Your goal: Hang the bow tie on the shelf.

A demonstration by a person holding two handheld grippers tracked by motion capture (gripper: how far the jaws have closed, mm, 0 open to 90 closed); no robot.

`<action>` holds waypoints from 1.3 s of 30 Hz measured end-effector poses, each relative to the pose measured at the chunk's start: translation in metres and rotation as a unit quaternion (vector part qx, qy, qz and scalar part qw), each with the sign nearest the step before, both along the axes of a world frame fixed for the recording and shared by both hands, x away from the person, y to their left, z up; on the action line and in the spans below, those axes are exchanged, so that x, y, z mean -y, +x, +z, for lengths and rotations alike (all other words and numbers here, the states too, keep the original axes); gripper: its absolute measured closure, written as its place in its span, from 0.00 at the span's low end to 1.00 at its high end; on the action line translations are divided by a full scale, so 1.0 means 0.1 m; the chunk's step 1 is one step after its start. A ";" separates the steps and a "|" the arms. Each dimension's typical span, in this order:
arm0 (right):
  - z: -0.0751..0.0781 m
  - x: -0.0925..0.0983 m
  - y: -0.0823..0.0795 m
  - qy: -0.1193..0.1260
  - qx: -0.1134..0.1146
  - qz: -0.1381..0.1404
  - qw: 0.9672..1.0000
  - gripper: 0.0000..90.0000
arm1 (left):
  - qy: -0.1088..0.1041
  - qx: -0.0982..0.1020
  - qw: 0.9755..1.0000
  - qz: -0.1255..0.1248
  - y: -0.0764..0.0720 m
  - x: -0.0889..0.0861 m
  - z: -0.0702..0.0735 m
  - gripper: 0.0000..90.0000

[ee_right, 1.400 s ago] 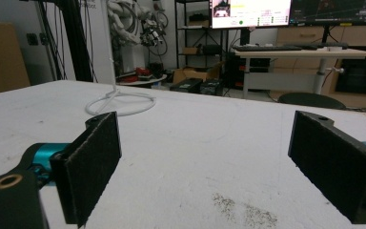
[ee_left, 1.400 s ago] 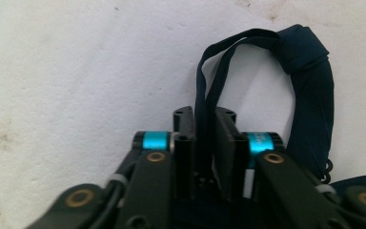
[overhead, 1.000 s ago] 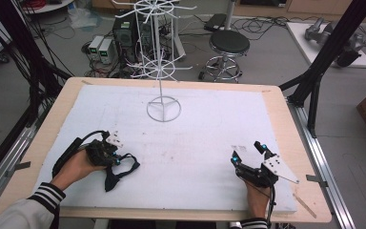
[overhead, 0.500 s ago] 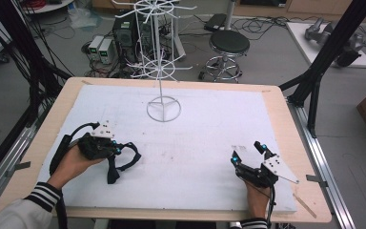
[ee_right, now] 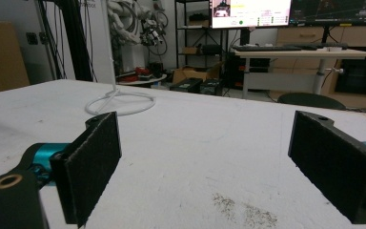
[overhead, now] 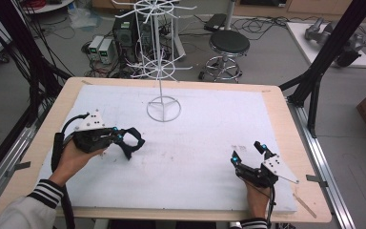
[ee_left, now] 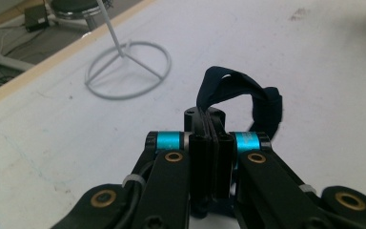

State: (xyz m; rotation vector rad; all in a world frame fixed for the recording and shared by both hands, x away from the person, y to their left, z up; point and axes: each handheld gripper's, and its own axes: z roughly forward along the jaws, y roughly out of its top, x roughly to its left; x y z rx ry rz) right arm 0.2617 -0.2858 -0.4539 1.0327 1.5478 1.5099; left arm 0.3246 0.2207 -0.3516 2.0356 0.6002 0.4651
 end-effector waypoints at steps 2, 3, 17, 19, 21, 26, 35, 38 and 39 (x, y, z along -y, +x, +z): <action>0.00 0.00 0.00 -0.001 0.000 0.000 1.000 0.11 | -0.010 0.006 1.000 0.002 0.01 0.00 0.03 0.98; 0.00 0.00 0.00 -0.001 0.000 0.000 1.000 0.11 | -0.014 0.009 1.000 0.003 0.01 0.00 0.04 0.98; 0.00 0.00 0.00 -0.001 0.000 0.000 1.000 0.11 | -0.076 0.043 0.996 0.024 0.14 0.07 0.31 0.98; 0.00 0.00 0.00 0.000 0.000 0.000 1.000 0.11 | -0.085 0.047 0.995 0.026 0.16 0.09 0.35 0.98; 0.00 0.00 0.00 0.000 0.000 0.000 1.000 0.11 | -0.090 0.050 0.994 0.028 0.18 0.11 0.39 0.98; 0.00 0.00 0.00 0.001 0.000 0.000 1.000 0.11 | -0.101 0.056 0.993 0.031 0.23 0.17 0.45 0.98; 0.00 0.00 0.00 0.001 0.000 0.001 1.000 0.11 | -0.114 0.067 0.991 0.036 0.37 0.35 0.60 0.98; 0.00 0.00 0.00 0.002 0.000 0.001 1.000 0.11 | -0.123 0.068 0.989 0.039 0.42 0.41 0.64 0.98; 0.00 0.00 0.00 0.001 0.001 0.001 1.000 0.11 | -0.122 0.069 0.989 0.039 0.44 0.43 0.66 0.98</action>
